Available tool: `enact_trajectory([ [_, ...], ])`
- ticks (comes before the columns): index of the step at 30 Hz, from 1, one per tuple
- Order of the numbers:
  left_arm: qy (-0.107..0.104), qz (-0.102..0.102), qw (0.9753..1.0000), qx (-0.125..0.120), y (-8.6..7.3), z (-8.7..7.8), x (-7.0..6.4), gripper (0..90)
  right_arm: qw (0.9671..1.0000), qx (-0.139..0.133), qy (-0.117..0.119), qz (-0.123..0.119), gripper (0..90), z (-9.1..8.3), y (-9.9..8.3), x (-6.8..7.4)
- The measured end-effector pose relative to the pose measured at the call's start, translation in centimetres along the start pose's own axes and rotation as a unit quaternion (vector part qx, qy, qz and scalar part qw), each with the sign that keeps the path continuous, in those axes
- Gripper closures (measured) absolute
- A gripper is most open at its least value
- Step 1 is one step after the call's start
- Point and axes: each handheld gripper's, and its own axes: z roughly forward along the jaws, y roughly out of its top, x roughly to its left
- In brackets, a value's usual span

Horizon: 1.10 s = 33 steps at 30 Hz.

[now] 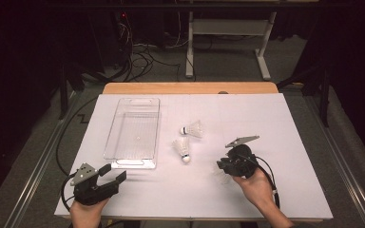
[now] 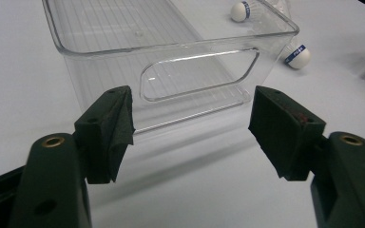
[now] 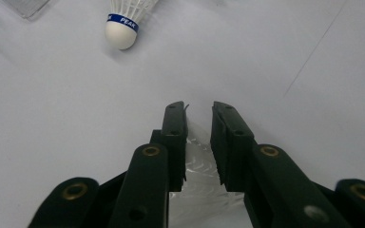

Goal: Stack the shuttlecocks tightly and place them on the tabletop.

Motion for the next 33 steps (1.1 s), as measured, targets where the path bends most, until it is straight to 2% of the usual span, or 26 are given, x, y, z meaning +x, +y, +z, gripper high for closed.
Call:
enact_trajectory([
  [12, 0.001, 0.002, 1.0, 0.002, 0.0, 0.1, -0.1, 32.2, 0.9998, -0.003, -0.016, -0.011, 88.3, -0.4, 0.1, -0.1],
  [24, 0.002, 0.002, 1.0, 0.001, 0.0, 0.0, -0.1, 32.2, 0.9995, -0.016, -0.023, -0.014, 89.7, -1.0, 0.5, -0.4],
  [33, 0.001, 0.001, 1.0, 0.0, 0.0, 0.0, 0.0, 32.3, 0.9996, -0.016, -0.017, -0.018, 90.0, -0.7, 1.3, 0.0],
])
